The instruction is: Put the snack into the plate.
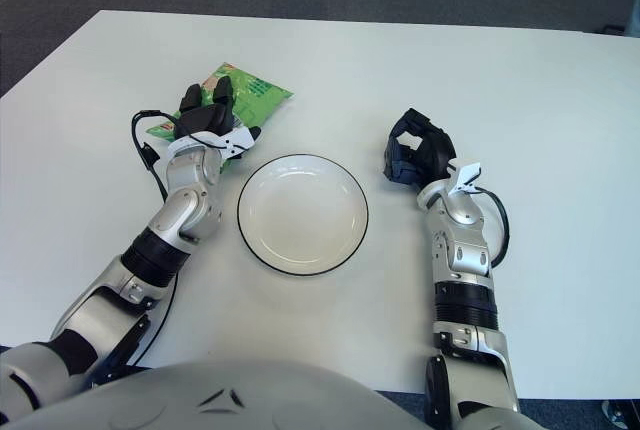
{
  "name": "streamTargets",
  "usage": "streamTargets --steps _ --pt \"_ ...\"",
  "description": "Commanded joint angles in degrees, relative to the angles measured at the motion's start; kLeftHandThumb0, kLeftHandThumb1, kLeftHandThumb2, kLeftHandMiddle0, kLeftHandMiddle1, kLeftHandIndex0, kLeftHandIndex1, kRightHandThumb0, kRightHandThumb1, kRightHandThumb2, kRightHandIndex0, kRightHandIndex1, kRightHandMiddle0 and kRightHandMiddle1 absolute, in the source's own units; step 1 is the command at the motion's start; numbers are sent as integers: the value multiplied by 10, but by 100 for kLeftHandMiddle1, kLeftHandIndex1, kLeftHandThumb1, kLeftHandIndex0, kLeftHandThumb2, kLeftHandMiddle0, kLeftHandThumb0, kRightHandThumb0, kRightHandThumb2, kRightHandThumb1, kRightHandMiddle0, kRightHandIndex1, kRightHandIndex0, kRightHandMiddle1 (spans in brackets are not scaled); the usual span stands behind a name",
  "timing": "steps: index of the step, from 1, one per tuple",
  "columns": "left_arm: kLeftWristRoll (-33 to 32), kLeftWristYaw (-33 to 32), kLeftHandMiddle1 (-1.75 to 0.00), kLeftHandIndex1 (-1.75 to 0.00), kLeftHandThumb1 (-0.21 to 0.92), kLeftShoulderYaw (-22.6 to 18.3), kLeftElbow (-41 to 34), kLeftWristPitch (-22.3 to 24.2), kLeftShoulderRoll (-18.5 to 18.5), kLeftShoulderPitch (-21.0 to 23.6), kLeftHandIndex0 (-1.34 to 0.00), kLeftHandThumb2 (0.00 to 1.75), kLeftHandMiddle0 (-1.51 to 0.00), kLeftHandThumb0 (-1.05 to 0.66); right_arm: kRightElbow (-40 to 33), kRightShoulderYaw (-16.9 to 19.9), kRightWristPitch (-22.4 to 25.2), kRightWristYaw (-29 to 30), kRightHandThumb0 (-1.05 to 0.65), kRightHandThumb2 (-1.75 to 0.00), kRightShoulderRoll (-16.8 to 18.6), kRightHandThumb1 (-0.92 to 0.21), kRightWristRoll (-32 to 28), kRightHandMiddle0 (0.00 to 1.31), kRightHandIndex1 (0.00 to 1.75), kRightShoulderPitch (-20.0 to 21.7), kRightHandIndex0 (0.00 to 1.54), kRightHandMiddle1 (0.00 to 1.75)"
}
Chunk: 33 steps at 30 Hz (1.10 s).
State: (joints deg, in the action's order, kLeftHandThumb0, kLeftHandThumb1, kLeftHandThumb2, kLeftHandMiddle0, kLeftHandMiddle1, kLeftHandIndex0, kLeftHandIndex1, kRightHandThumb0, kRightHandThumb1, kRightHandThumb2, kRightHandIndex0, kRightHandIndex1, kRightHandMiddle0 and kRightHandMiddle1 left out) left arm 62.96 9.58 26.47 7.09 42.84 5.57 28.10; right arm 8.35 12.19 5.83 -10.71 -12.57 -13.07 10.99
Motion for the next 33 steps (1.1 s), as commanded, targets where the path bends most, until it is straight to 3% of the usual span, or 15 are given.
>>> streamTargets --steps 1,7,14,16,19,23,25,27,30,33 --pt "-16 -27 0 0 92 -2 56 -11 5 -6 0 82 0 -105 23 -3 16 3 -48 -131 13 -32 0 61 175 -27 131 175" --pt "-21 -80 0 0 92 -3 99 -30 7 1 0 79 0 -105 19 -3 18 4 -48 -131 13 -32 0 61 175 -30 131 175" --pt "-68 -226 0 0 92 -42 183 -92 -2 12 0 67 0 -104 15 -2 20 2 -48 -131 12 -32 -2 61 175 -33 131 175" --pt "-90 -285 -9 -17 92 -60 208 -119 -10 14 0 56 -1 -98 14 -1 22 1 -48 -131 12 -32 -4 61 175 -33 131 175" --pt "-118 -345 -30 -45 87 -78 244 -152 -16 21 0 47 0 -89 14 0 23 1 -48 -131 12 -32 -5 61 175 -32 130 175" --pt "-143 -407 -69 -77 73 -90 300 -189 -14 39 0 56 0 -78 11 1 26 4 -48 -131 14 -32 -6 61 175 -33 130 175" --pt "-153 -441 -120 -110 46 -96 339 -209 -12 55 0 86 0 -60 10 1 29 5 -48 -131 15 -32 -7 61 175 -33 130 175" --pt "-161 -462 -146 -135 34 -97 368 -220 -12 70 0 101 0 -50 9 1 32 6 -48 -131 15 -32 -7 61 175 -33 130 175" --pt "-171 -486 -165 -161 24 -95 416 -237 -7 90 -4 119 -5 -32 8 2 35 5 -48 -132 15 -32 -9 61 175 -33 130 175" --pt "-179 -501 -171 -170 20 -93 439 -247 -7 100 -9 129 -11 -18 5 2 36 5 -48 -132 15 -32 -10 61 175 -35 129 175"
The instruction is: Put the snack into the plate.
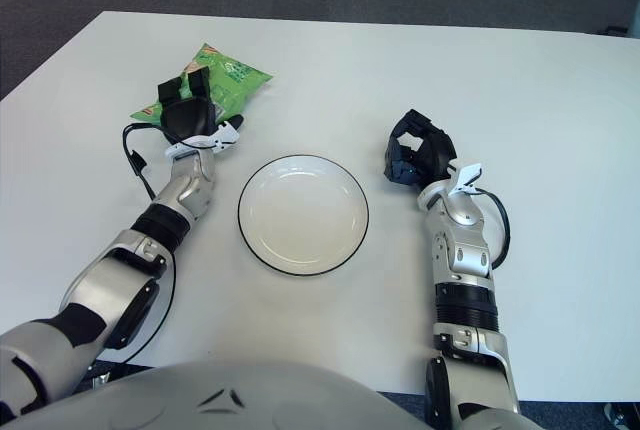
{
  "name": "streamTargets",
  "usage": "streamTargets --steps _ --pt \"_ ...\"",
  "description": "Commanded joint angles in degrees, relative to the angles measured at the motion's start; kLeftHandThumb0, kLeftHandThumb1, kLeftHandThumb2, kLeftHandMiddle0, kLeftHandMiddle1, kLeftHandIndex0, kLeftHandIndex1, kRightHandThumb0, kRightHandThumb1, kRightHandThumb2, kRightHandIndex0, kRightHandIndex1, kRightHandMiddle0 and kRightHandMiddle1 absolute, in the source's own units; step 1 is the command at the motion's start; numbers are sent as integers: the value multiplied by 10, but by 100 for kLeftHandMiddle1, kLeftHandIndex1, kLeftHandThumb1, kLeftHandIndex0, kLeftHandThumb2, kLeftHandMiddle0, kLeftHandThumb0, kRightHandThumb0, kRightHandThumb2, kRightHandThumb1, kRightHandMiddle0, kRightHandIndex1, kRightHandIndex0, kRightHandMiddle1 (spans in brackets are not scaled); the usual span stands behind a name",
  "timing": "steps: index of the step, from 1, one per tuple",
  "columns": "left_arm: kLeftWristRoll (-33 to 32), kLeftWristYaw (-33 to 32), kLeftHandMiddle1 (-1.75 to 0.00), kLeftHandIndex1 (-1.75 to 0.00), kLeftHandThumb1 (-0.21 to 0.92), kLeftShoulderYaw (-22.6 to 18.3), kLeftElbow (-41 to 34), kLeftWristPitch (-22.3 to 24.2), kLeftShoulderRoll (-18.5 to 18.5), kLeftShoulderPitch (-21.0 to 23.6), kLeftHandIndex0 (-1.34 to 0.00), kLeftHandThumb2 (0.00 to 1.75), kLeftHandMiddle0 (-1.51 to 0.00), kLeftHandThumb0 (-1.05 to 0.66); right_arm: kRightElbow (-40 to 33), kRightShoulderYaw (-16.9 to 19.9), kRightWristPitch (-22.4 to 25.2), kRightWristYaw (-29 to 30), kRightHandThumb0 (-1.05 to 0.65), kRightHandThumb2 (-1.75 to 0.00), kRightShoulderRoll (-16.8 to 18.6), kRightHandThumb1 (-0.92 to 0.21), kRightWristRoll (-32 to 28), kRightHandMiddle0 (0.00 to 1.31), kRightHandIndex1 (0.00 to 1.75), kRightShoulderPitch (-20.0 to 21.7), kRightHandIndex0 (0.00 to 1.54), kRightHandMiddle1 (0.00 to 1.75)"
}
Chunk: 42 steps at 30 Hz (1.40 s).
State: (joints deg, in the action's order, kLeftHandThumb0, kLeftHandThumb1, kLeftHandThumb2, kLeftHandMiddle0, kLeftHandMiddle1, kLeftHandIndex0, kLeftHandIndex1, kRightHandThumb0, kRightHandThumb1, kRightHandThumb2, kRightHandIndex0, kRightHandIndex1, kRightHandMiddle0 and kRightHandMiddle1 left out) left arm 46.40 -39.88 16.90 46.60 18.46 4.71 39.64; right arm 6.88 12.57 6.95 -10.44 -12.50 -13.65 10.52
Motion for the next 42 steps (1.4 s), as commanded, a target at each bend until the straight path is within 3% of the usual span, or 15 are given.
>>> streamTargets --steps 1,3,4,6,10,15,30,42 --pt "-16 -15 -172 -171 19 4 54 -16 4 -14 -10 130 -12 -16 18 -2 26 2 -48 -132 14 -32 -4 62 175 -31 129 175" --pt "-22 -31 -174 -173 29 7 69 -39 9 -11 -27 127 -38 20 16 -3 27 3 -48 -132 14 -32 -5 62 175 -32 129 175" --pt "-25 -40 -174 -173 30 9 75 -59 12 -12 -31 128 -42 25 15 -3 28 3 -48 -132 14 -32 -5 62 175 -33 129 175" --pt "-32 -56 -174 -174 26 9 85 -91 16 -14 -55 135 -56 40 13 -4 30 4 -48 -132 13 -32 -4 62 175 -33 129 175" --pt "-47 -85 -175 -175 23 4 102 -136 18 -14 -81 141 -66 49 12 -4 32 3 -48 -132 12 -32 -5 62 175 -34 128 175" --pt "-67 -97 -175 -175 19 -1 116 -174 18 -12 -96 146 -70 52 13 -3 32 0 -48 -132 12 -32 -7 61 175 -32 128 175" --pt "-89 -42 -175 -175 9 7 59 -197 39 -9 -101 159 -80 57 16 -7 26 -5 -48 -131 11 -32 -5 61 175 -30 130 175" --pt "-94 23 -175 -175 8 3 -51 -202 71 -16 -105 160 -81 57 22 -10 19 -9 -48 -132 8 -32 -3 61 175 -29 130 175"
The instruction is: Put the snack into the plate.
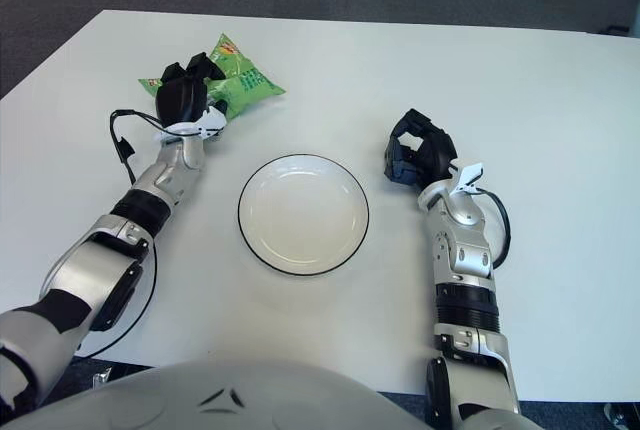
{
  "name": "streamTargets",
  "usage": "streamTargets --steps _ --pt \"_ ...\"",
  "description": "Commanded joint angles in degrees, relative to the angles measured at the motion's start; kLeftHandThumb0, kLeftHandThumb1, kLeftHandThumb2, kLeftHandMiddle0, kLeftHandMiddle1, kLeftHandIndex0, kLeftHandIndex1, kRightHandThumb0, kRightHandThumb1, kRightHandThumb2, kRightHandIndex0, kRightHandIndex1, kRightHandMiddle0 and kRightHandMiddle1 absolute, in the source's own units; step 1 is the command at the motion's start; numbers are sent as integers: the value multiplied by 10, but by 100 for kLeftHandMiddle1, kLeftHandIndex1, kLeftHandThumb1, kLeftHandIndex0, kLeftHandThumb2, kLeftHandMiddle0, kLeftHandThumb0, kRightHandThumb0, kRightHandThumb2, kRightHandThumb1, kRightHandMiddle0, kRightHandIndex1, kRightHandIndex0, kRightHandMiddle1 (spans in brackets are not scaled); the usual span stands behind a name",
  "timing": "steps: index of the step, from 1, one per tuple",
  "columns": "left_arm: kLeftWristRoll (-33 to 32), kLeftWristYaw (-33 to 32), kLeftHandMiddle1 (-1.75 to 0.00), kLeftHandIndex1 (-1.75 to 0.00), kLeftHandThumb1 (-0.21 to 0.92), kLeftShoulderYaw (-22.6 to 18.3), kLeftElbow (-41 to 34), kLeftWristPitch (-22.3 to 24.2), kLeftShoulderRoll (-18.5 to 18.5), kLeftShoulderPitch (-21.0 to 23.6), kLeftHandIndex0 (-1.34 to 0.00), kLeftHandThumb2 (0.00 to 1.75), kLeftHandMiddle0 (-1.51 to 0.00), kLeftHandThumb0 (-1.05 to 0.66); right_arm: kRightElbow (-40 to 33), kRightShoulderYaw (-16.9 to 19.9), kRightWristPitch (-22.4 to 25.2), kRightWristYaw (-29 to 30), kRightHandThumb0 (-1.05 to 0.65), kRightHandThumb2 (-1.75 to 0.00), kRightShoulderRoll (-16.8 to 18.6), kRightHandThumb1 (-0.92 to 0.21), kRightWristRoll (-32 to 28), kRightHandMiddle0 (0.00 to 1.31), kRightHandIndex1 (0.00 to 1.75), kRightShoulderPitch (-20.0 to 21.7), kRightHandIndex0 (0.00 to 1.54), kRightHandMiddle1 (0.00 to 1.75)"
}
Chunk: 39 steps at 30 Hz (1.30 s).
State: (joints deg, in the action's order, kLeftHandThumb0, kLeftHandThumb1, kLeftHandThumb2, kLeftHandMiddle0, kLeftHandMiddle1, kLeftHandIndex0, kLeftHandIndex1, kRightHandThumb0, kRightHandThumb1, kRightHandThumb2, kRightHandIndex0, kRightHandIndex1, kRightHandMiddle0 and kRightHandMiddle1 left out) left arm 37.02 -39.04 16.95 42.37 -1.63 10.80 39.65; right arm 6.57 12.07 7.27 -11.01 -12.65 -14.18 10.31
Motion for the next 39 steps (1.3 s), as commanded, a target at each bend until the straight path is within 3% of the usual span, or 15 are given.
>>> streamTargets --steps 1,9,24,39 --pt "3 13 -175 -175 8 2 -11 -6 15 -11 -106 161 -81 58 25 -6 16 -3 -48 -132 10 -32 2 61 175 -27 130 175" --pt "3 13 -175 -175 2 -5 -38 -54 46 11 -114 168 -86 61 24 -8 17 1 -48 -131 9 -32 6 61 175 -26 130 175" --pt "-25 62 -175 -175 2 -29 -103 -204 99 21 -115 168 -86 61 27 -8 18 -3 -48 -132 7 -32 3 61 175 -24 129 175" --pt "-30 76 -175 -175 1 -60 -143 -261 106 30 -116 170 -88 62 25 -10 17 -2 -48 -132 5 -31 7 62 175 -27 128 175"
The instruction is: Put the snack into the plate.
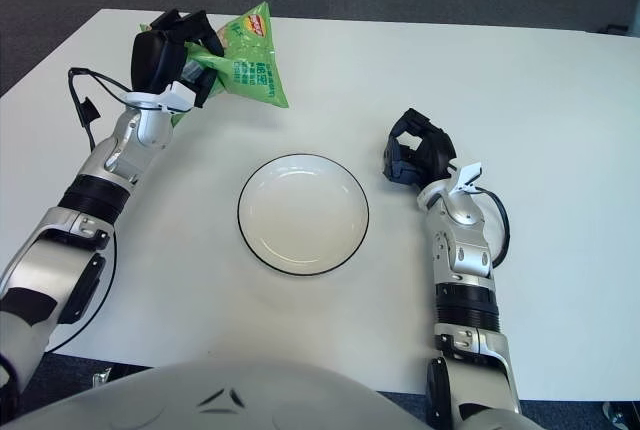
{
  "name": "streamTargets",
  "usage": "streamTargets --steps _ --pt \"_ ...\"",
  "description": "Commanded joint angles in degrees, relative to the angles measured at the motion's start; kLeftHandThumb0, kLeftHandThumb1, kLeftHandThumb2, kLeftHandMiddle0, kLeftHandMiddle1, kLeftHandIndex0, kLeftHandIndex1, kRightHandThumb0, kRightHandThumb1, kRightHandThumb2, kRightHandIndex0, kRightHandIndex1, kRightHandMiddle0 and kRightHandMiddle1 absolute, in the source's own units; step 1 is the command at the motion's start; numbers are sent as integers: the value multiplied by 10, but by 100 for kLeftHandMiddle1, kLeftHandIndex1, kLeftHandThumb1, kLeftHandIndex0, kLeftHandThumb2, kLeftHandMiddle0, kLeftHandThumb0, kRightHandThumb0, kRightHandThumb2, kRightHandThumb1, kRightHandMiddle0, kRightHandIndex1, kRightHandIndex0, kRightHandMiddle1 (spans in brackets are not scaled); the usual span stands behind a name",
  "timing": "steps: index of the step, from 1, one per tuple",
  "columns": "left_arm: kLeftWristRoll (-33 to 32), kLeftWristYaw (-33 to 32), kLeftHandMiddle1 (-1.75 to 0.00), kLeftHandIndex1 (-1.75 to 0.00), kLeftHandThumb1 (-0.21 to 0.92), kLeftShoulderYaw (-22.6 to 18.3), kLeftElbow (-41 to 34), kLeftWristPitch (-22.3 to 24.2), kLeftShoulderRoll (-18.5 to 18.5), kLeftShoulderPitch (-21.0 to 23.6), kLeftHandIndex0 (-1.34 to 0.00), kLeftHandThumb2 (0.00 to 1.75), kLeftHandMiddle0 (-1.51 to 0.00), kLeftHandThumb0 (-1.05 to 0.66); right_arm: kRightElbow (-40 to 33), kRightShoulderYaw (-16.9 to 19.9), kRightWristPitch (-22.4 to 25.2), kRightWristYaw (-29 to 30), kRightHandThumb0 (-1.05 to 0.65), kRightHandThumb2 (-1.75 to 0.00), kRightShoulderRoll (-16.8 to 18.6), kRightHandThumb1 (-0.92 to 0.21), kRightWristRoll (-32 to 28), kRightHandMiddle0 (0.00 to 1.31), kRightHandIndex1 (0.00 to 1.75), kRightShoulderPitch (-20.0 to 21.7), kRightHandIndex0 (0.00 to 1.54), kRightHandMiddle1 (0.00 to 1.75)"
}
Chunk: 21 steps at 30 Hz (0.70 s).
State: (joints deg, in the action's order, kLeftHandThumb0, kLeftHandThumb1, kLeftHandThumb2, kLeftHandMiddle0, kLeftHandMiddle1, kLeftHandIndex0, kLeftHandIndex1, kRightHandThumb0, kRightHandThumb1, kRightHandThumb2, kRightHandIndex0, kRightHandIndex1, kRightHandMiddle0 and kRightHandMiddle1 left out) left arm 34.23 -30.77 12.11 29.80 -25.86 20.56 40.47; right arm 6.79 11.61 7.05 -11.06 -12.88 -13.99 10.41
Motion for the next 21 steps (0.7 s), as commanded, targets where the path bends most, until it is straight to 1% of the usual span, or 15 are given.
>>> streamTargets --steps 1,6,8,10,18,21 --pt "1 -7 -175 -175 0 -13 -25 -20 9 20 -117 171 -88 63 23 -6 19 -2 -48 -132 7 -31 5 62 175 -29 128 175" --pt "4 -1 -175 -175 -2 -22 -57 -21 7 11 -117 173 -90 64 21 -6 20 -3 -48 -132 7 -31 4 62 175 -30 128 175" --pt "0 7 -175 -175 -3 -27 -84 -26 8 0 -117 174 -91 65 18 -6 22 -2 -48 -132 7 -31 3 62 175 -31 128 175" --pt "-2 9 -175 -175 -3 -29 -90 -34 9 -3 -116 174 -91 65 17 -5 22 -1 -48 -132 8 -31 3 62 175 -31 128 175" --pt "-19 44 -175 -175 -3 -34 -94 -79 19 -6 -115 175 -91 65 17 -5 26 1 -48 -133 8 -31 3 62 175 -30 129 175" --pt "-36 68 -175 -175 -3 -32 -85 -111 24 -3 -116 175 -92 65 18 -4 27 1 -48 -132 8 -31 2 62 175 -29 129 175"
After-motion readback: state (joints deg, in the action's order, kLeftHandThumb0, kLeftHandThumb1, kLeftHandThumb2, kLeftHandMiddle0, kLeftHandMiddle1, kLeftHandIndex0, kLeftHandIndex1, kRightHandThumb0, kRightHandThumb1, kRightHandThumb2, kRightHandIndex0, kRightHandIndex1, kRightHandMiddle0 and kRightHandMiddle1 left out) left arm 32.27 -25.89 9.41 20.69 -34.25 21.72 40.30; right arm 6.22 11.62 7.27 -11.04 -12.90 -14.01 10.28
